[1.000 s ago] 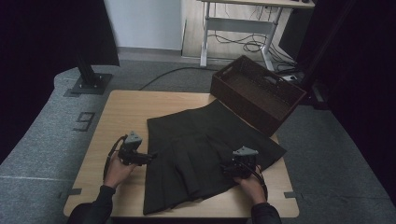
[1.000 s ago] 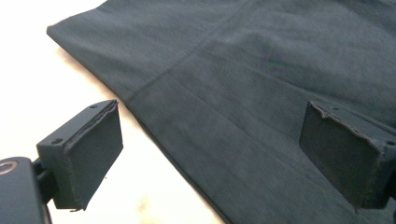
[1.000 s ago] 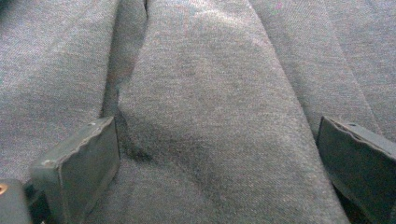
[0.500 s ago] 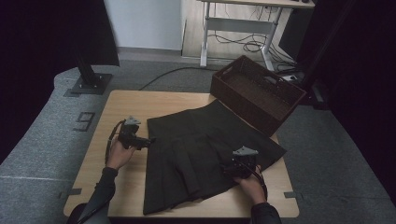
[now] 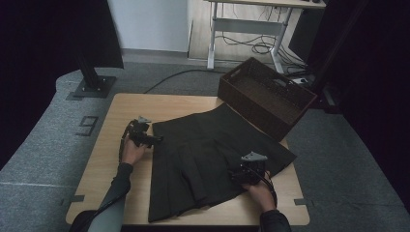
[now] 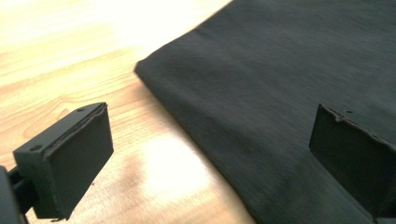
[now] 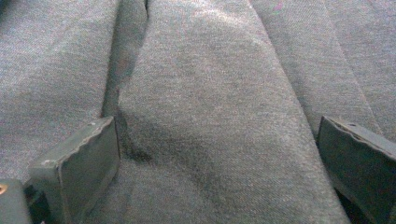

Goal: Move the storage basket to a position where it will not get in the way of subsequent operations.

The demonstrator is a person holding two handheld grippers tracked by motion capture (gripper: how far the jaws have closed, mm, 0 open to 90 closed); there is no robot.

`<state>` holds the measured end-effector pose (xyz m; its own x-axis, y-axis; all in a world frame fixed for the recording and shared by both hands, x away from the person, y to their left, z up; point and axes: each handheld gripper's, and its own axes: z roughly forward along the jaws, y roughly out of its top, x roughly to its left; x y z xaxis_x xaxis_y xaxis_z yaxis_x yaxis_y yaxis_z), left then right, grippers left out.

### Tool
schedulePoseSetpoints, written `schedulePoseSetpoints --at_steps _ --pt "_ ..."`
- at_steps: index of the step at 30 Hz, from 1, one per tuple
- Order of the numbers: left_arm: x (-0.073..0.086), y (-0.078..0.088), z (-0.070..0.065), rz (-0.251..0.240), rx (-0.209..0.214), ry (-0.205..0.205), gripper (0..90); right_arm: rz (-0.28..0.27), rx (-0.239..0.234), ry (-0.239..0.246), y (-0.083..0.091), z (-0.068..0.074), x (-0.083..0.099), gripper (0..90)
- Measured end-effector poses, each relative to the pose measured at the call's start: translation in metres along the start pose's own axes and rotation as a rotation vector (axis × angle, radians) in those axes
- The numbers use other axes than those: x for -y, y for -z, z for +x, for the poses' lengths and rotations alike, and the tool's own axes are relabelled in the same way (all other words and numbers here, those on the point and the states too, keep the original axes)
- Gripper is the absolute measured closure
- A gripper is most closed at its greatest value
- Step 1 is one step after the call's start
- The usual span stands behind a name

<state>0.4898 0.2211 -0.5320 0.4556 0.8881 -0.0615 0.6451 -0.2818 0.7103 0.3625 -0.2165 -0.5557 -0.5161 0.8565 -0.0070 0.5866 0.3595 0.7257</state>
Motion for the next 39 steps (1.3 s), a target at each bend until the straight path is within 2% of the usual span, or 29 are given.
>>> schedulePoseSetpoints --at_steps 3,5,7,11,16,17,22,25,29,31,36,39 --pt "0.001 -0.007 0.004 0.021 -0.037 0.008 0.2 -0.001 0.0 0.0 0.0 0.0 0.0 0.4" --pt "0.003 -0.015 0.007 0.054 -0.068 -0.001 0.5 -0.002 0.0 -0.001 0.0 0.0 0.0 0.4" --pt "0.004 -0.018 0.008 0.057 -0.06 0.022 0.0 -0.003 0.0 -0.001 0.0 0.0 0.0 0.5" --pt "0.003 -0.019 0.008 0.062 -0.064 0.015 0.0 0.003 -0.005 0.005 0.002 -0.001 0.0 3.1" --pt "0.002 -0.02 0.008 0.061 -0.062 0.015 0.0 0.03 -0.02 0.003 0.01 -0.002 -0.002 14.7" --pt "0.002 -0.02 0.008 0.061 -0.063 0.015 0.0 0.032 -0.03 -0.004 0.013 -0.001 -0.003 14.0" --pt "0.002 -0.02 0.008 0.062 -0.064 0.016 0.0 -0.004 -0.067 0.008 0.029 0.005 -0.009 14.1" --pt "0.002 -0.02 0.008 0.062 -0.065 0.016 0.0 -0.011 -0.089 0.041 0.036 0.011 -0.015 13.8" --pt "0.002 -0.02 0.008 0.063 -0.065 0.014 0.0 -0.02 -0.165 0.091 0.043 0.027 -0.025 11.1" --pt "0.002 -0.02 0.008 0.062 -0.064 0.015 0.0 -0.02 -0.185 0.126 0.044 0.036 -0.03 8.3" --pt "0.002 -0.02 0.008 0.062 -0.064 0.014 0.0 -0.028 -0.218 0.191 0.047 0.056 -0.045 2.0" --pt "0.002 -0.02 0.008 0.062 -0.064 0.015 0.0 -0.045 -0.214 0.226 0.052 0.067 -0.055 0.0"
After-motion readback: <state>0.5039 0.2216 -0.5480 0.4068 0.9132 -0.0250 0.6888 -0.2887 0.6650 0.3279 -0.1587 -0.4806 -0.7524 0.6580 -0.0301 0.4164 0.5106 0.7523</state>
